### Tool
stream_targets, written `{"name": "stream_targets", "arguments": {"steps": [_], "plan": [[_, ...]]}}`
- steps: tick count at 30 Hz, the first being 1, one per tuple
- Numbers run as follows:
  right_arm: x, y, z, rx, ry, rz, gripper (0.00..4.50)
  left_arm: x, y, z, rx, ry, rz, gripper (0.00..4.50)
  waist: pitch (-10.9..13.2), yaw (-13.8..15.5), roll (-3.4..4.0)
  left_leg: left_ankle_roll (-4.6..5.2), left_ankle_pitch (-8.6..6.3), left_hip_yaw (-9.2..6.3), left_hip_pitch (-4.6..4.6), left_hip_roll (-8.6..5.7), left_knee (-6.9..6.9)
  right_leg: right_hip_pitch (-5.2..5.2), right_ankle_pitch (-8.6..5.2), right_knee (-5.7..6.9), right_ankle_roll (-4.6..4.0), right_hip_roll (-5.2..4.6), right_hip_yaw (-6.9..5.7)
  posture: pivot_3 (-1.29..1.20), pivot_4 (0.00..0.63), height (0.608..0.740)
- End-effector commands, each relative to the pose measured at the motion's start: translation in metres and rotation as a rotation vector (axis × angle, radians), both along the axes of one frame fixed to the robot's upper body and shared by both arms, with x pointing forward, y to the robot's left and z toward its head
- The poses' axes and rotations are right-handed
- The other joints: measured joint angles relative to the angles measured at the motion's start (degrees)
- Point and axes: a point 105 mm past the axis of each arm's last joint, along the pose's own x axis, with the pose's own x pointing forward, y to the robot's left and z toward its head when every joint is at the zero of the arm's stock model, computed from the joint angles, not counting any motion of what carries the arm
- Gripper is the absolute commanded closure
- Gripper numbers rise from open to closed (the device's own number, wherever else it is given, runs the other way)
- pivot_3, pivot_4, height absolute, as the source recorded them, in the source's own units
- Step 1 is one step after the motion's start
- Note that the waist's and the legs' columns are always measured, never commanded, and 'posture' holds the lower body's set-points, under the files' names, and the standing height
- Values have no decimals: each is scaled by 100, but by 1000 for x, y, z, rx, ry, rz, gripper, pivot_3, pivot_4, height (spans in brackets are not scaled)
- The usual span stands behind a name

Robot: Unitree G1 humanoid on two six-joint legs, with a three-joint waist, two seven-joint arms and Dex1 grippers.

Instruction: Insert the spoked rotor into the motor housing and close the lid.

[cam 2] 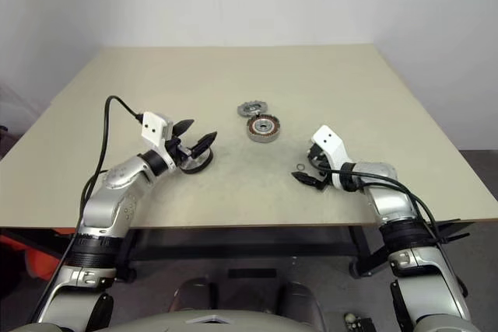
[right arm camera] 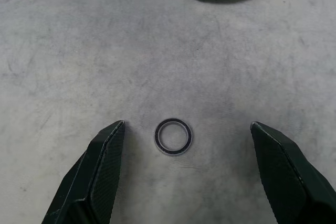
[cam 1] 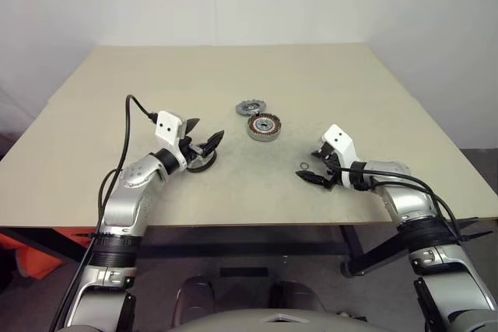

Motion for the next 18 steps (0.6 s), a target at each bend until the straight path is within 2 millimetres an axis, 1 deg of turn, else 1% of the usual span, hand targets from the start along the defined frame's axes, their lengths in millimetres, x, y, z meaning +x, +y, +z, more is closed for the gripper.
{"name": "stream_targets", "arguments": {"steps": [1,2,6,8,15,18], "plan": [[6,-6,9,-27,-31,-7,814,-1,2,14,7,-57,11,97,0,0,0,0,0,0,0,0,0,0,0,0,0,0,0,0,0,740],[6,-6,9,-27,-29,-7,1123,-1,2,14,7,-57,12,97,0,0,0,0,0,0,1,0,0,1,0,0,0,0,0,0,0,740],[5,-7,8,-31,-19,-6,2628,-1,3,15,7,-58,16,97,0,0,0,0,0,0,2,0,2,3,0,0,0,0,0,0,0,740],[3,-7,7,-33,-11,2,3269,-1,3,15,8,-56,17,97,0,0,0,0,0,0,2,0,2,3,0,0,0,0,0,0,0,740],[3,-7,7,-30,-1,-5,3269,-1,3,15,10,-56,16,97,0,4,0,0,0,-1,3,0,2,7,0,0,0,0,0,0,0,740],[4,-7,8,-33,-4,-14,3778,-1,3,15,11,-56,17,97,0,4,0,0,0,-1,4,0,2,7,0,0,0,0,0,0,0,740]]}}
